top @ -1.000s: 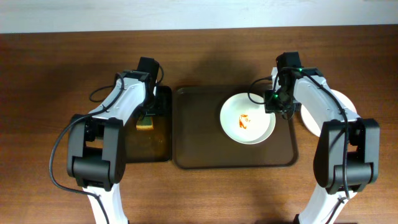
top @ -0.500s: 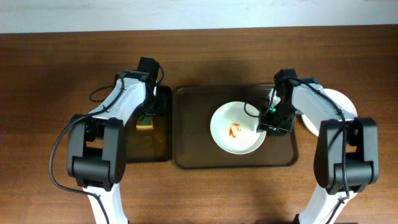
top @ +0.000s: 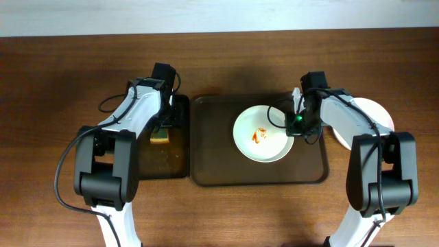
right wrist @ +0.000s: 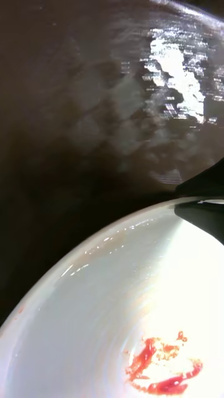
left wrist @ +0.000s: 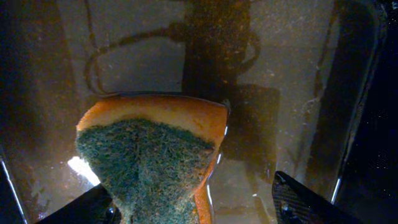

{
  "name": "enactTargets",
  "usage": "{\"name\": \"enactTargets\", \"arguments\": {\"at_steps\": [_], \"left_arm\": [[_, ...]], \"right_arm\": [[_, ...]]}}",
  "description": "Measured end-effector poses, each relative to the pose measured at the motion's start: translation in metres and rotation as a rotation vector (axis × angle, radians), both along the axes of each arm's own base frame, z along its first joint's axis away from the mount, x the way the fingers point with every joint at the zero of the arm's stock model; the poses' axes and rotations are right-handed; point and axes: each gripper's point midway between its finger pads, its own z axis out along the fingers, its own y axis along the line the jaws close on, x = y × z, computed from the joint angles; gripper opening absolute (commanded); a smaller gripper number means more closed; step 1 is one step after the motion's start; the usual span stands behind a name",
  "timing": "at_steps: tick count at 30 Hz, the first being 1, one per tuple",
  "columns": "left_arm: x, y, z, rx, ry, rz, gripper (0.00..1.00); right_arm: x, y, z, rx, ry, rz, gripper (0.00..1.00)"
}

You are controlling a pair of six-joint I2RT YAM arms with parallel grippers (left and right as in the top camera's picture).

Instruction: Clean dirty plates on tray and stack at the side

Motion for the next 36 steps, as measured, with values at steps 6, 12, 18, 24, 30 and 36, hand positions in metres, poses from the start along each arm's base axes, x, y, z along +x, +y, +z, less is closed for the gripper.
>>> {"name": "enactTargets", "arguments": {"at_steps": [6, 12, 18, 24, 30, 36], "left_arm": [[0.001, 0.0, 0.0, 0.0, -0.003, 0.0, 0.64], [0.0, 0.017, 0.002, 0.098, -0.005, 0.003, 0.73], [-0.002, 0.024, 0.004, 0.142, 0.006, -0.025, 0.59], [0.004, 0.019, 0.002, 0.114, -0.019, -0.025, 0.47], [0.0, 0.018, -0.006, 0.109, -0.016, -0.034, 0.0], [-0.007, 0.021, 0.003, 0.116, 0.047, -0.031, 0.0]], "right_arm": [[-0.013, -0.001, 0.003, 0.005, 0.091, -0.149, 0.04], [-0.015, -0.002, 0.003, 0.0, 0.104, -0.172, 0.09], [-0.016, -0.004, 0.002, -0.012, 0.105, -0.178, 0.17], [-0.016, -0.005, 0.002, -0.015, 0.106, -0.178, 0.17], [-0.016, -0.005, 0.001, -0.015, 0.108, -0.178, 0.1], [-0.016, -0.004, 0.005, -0.012, 0.116, -0.177, 0.08]]}}
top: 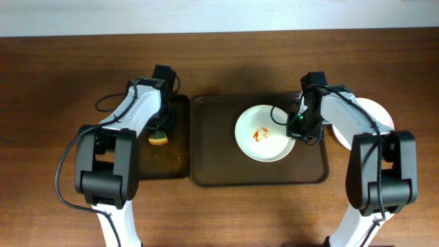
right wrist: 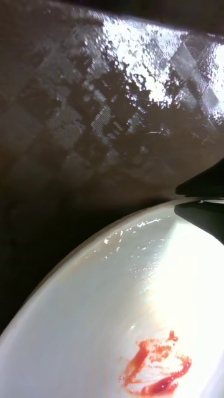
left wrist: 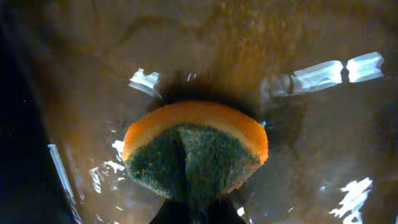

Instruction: Clean dirty plates on tray and stack at the side

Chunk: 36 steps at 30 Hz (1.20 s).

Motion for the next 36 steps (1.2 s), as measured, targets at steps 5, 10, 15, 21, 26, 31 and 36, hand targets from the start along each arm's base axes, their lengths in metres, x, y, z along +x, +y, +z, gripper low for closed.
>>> {"name": "enactTargets", "arguments": {"at_steps": [5, 10, 15, 21, 26, 31, 36], "left_arm": [[0.01, 0.0, 0.008, -0.006, -0.029, 0.003, 0.0], [0.025, -0.002, 0.021, -0.015, -0.078, 0.005, 0.0], [0.026, 0.0, 0.022, -0.014, -0.078, 0.011, 0.0], [0.024, 0.005, 0.024, 0.001, -0.069, 0.019, 0.0], [0.023, -0.012, 0.024, -0.122, -0.05, -0.012, 0.0], [0.041, -0.038, 0.057, -0.272, -0.121, -0.068, 0.0], [0.039, -0.108, 0.075, -0.353, -0.178, -0.201, 0.0]], "right_arm": [[0.013, 0.0, 0.02, -0.003, -0.025, 0.026, 0.12], [0.009, -0.001, 0.02, -0.008, -0.01, 0.036, 0.39], [0.014, -0.001, 0.02, -0.008, -0.032, 0.052, 0.47], [0.014, -0.001, 0.02, -0.008, -0.035, 0.077, 0.56], [0.011, 0.008, 0.032, 0.071, -0.018, 0.104, 0.57], [0.017, -0.007, 0.053, 0.156, -0.023, 0.056, 0.58], [0.013, -0.014, 0.058, 0.24, -0.02, 0.052, 0.49]]}}
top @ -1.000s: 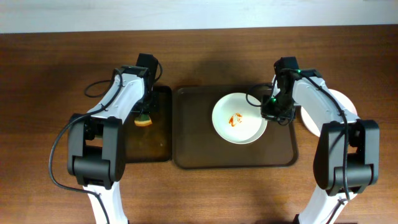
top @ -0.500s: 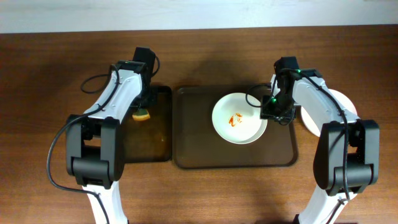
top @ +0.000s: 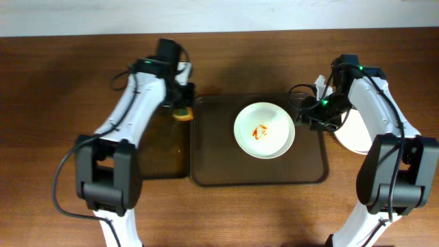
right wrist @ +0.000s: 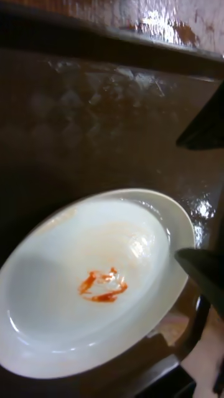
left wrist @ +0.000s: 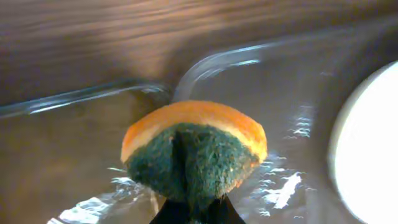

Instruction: Clean dirty plates on tray and stack at the side

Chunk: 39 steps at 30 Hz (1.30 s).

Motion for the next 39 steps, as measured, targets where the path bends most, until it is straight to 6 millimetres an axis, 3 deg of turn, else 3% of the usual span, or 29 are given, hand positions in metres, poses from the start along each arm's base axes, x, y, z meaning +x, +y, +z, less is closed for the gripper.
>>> {"name": "enactTargets", "arguments": {"at_steps": [5, 8, 11, 14, 17, 19, 22, 25, 26, 28, 31, 33, 37, 39], "left_arm": [[-0.023, -0.101, 0.008, -0.078, -0.057, -0.14, 0.0], [-0.038, -0.145, 0.014, -0.101, -0.105, -0.215, 0.0], [-0.044, -0.182, 0.023, -0.133, -0.176, -0.271, 0.0], [-0.05, -0.202, 0.022, -0.148, -0.202, -0.304, 0.0], [-0.049, -0.205, 0.009, -0.142, -0.185, -0.298, 0.0], [-0.049, -0.204, -0.007, -0.128, -0.154, -0.286, 0.0], [-0.05, -0.205, -0.008, -0.129, -0.152, -0.285, 0.0], [-0.052, -0.208, -0.009, -0.117, -0.161, -0.291, 0.0], [-0.053, -0.21, -0.012, -0.112, -0.163, -0.295, 0.0], [-0.052, -0.216, -0.028, -0.107, -0.158, -0.303, 0.0], [-0.053, -0.215, -0.045, -0.091, -0.139, -0.302, 0.0], [-0.051, -0.217, -0.044, -0.096, -0.151, -0.3, 0.0], [-0.05, -0.216, -0.044, -0.093, -0.152, -0.299, 0.0], [-0.05, -0.216, -0.044, -0.092, -0.153, -0.299, 0.0]], "right_arm": [[0.001, 0.016, -0.008, 0.013, -0.022, 0.043, 0.5], [-0.003, 0.022, -0.023, 0.013, -0.026, 0.054, 0.5], [-0.005, 0.024, -0.028, 0.013, -0.023, 0.057, 0.56], [-0.006, 0.024, -0.028, 0.028, -0.016, 0.051, 0.64], [-0.012, 0.017, -0.008, 0.154, 0.023, 0.0, 0.7], [-0.003, -0.006, 0.004, 0.184, -0.005, -0.063, 0.71], [0.0, -0.029, 0.006, 0.19, -0.025, -0.121, 0.67], [0.001, -0.027, 0.006, 0.192, -0.04, -0.098, 0.67], [0.002, -0.027, 0.006, 0.191, -0.047, -0.091, 0.63], [0.003, -0.026, 0.006, 0.19, -0.052, -0.083, 0.55], [0.005, -0.016, 0.003, 0.188, -0.064, -0.052, 0.55], [0.009, 0.0, -0.005, 0.184, -0.094, -0.002, 0.44], [0.011, 0.018, -0.023, 0.128, -0.124, 0.071, 0.43], [0.014, 0.016, -0.028, 0.102, -0.139, 0.077, 0.44]]}}
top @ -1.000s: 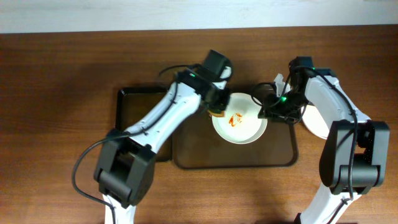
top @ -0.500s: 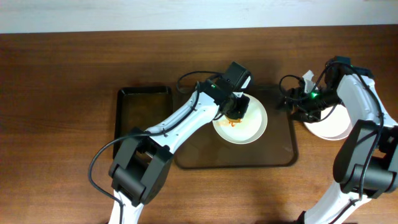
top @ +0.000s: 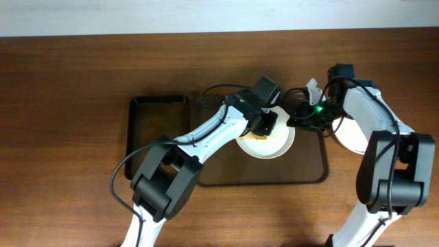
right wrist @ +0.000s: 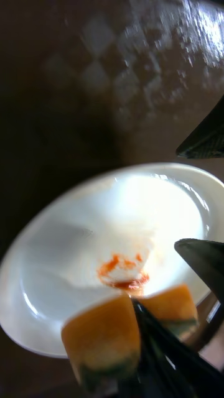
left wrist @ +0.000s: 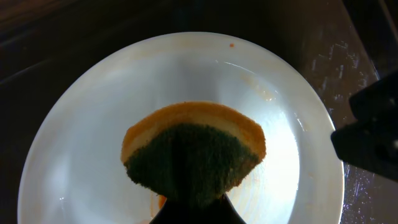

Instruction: Clean dirty plates on tray and stack at the side

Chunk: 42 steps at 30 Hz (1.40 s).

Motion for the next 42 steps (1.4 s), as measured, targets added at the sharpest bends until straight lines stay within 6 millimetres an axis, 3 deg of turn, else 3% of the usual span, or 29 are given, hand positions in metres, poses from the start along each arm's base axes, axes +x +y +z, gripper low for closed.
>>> {"name": "enactTargets", "arguments": {"at_steps": [2, 5, 6, 7, 12, 13, 17, 22, 29, 31, 33, 42], "left_arm": [[0.0, 0.0, 0.0, 0.0, 0.0, 0.0, 0.0], [0.0, 0.0, 0.0, 0.0, -0.001, 0.0, 0.0], [0.0, 0.0, 0.0, 0.001, -0.001, 0.001, 0.0], [0.001, 0.0, 0.0, 0.002, -0.003, 0.002, 0.0], [0.001, 0.001, 0.0, 0.003, -0.006, 0.003, 0.0], [0.001, 0.0, 0.0, 0.003, -0.006, 0.003, 0.02], [0.001, -0.002, -0.017, 0.006, 0.017, 0.005, 0.28], [-0.004, -0.01, -0.02, -0.036, 0.048, -0.022, 0.34], [-0.004, -0.007, -0.02, -0.043, 0.066, -0.017, 0.24], [-0.007, -0.005, -0.022, -0.031, 0.078, -0.017, 0.15], [-0.008, -0.001, -0.024, -0.015, 0.083, -0.014, 0.0], [-0.014, 0.001, -0.02, 0.003, 0.118, -0.018, 0.0]], "right_arm": [[0.0, -0.002, -0.006, -0.015, -0.01, -0.001, 0.55], [-0.006, -0.007, -0.02, -0.044, 0.017, -0.04, 0.52], [-0.01, -0.008, -0.025, -0.049, 0.036, -0.053, 0.46], [-0.016, -0.008, -0.03, -0.053, 0.055, -0.059, 0.32], [-0.021, -0.009, -0.034, -0.057, 0.074, -0.075, 0.04], [-0.021, -0.009, -0.034, -0.057, 0.074, -0.076, 0.04], [-0.021, -0.009, -0.034, -0.059, 0.077, -0.079, 0.04], [-0.021, -0.009, -0.034, -0.059, 0.077, -0.078, 0.04], [-0.021, -0.009, -0.034, -0.059, 0.077, -0.078, 0.04], [-0.021, -0.009, -0.034, -0.059, 0.078, -0.078, 0.04], [-0.021, -0.009, -0.034, -0.059, 0.079, -0.078, 0.04], [-0.022, -0.009, -0.034, -0.059, 0.082, -0.079, 0.04]]}}
